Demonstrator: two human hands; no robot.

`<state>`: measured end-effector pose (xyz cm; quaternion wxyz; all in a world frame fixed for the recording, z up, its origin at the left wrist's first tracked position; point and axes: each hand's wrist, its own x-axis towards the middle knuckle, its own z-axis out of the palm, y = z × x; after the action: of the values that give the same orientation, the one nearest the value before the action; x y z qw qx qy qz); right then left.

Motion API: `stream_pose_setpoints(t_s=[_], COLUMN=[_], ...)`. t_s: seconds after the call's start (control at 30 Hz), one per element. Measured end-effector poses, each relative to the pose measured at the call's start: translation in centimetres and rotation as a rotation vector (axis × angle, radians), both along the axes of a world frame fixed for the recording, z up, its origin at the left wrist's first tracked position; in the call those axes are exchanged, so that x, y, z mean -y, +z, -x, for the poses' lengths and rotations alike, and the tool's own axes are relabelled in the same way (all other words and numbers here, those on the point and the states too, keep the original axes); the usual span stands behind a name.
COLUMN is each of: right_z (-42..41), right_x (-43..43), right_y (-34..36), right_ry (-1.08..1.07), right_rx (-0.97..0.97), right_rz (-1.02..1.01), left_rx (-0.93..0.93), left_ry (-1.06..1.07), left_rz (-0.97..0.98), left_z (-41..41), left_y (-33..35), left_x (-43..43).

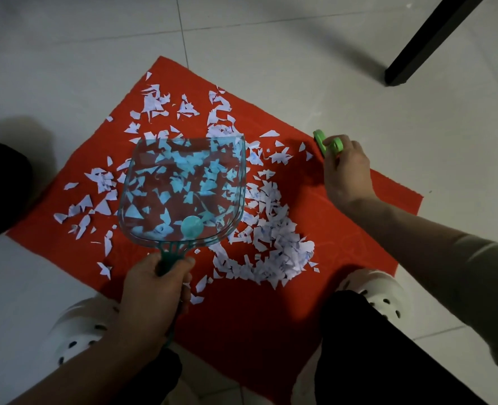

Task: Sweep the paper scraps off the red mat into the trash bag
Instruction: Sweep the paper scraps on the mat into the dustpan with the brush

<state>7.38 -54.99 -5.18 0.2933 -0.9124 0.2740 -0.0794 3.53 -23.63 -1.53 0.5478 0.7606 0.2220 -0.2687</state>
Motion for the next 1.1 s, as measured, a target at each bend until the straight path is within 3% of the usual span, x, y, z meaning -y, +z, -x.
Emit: stream_pose_setpoints(t_s=[0.17,0.3,0.43,0.57,0.8,1.0,1.1], right_z=[-1.6,-0.6,-0.8,-1.6,-0.5,-0.7,-0.4], right_x=[-1.0,-2.7,-1.8,-1.4,-5.2,-3.7,-4.6], right_y=[-0.5,0.4,0.5,0.2,1.3,1.4,1.2], right_ry=[0.094,0.214,0.132,0.079,0.339,0.212,0.264], right_rx=[-0.099,-0.021,0.032,-0.064,-0.082,-0.04,-0.089], right_rz=[-0.028,-0.097,-0.056,-0.032,-0.15,-0.092,-0.105], left_rx=[-0.019,-0.009,0.0,0.017,0.069,0.072,0.057], left_ry=[0.013,-0.012,0.002,0.019,0.023,0.051,0.041], left_rz=[0.006,0.004,0.01,0.007,-0.028,-0.026,-0.05], left_z=[-0.2,-0.4,-0.3,-0.3,-0.3,-0.5,-0.4], left_y=[-0.4,-0.2,0.0,0.3,0.9,1.3,1.3], left_x=[-0.2,0.0,-0.3,-0.7,-1.6,-2.1,-2.1])
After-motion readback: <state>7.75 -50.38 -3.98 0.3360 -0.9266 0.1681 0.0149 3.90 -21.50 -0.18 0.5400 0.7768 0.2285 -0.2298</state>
